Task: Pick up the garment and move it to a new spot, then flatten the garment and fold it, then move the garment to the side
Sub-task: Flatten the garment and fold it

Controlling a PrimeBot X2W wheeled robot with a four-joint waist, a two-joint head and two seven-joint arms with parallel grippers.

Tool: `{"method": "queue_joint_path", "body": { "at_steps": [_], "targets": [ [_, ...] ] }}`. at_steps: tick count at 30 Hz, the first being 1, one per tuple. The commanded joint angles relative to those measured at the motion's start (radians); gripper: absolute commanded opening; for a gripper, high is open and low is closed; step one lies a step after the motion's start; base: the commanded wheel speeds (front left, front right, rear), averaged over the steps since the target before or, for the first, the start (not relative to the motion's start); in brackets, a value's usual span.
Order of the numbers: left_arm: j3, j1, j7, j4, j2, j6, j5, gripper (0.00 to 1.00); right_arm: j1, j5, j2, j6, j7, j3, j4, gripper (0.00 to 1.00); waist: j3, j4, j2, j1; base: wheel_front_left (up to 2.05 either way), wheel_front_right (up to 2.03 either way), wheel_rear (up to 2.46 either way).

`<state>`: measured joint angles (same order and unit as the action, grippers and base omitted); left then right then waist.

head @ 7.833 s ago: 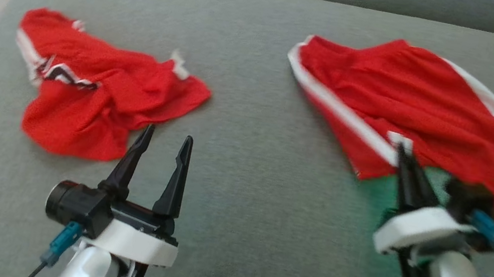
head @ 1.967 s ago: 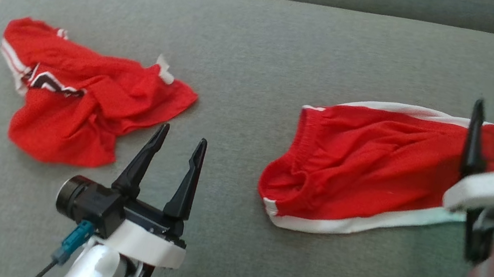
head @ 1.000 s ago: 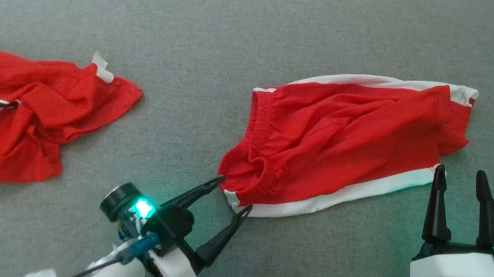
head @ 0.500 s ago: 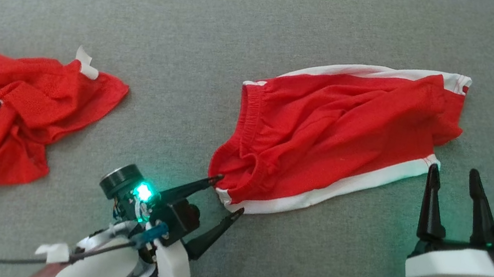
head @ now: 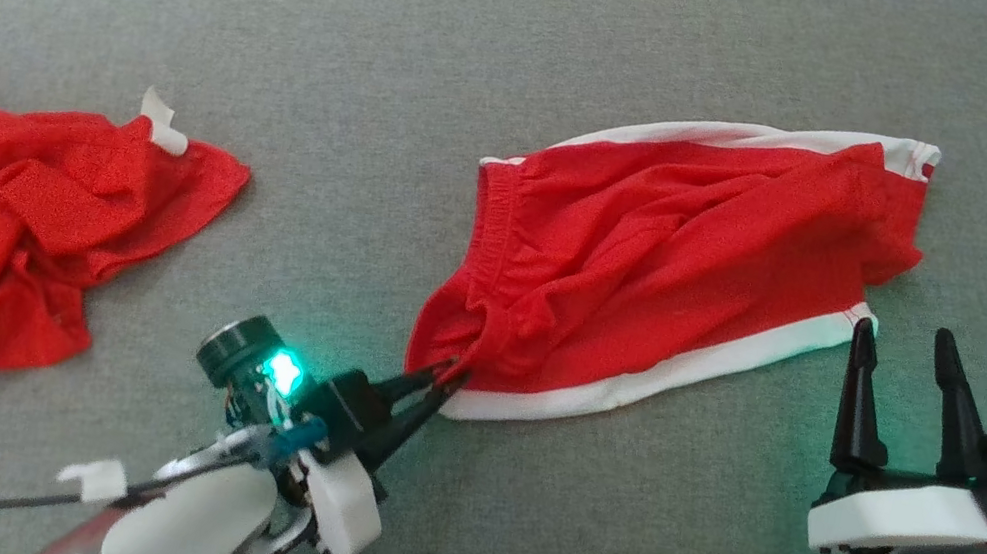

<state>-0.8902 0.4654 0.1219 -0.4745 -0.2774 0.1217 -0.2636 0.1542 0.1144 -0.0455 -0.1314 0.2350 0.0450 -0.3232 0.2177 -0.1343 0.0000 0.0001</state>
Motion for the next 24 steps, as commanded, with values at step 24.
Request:
{"method": "queue_joint_path", "body": {
  "at_steps": [24],
  "targets": [
    [0.080, 0.000, 0.102, 0.131, 0.019, -0.057, -0.071, 0.00, 0.179, -0.097, -0.005, 0.001, -0.242, 0.135, -0.256, 1.00, 0.004, 0.076, 0.0000, -0.0001, 0.00, 0.00, 0.00]
  ]
}}
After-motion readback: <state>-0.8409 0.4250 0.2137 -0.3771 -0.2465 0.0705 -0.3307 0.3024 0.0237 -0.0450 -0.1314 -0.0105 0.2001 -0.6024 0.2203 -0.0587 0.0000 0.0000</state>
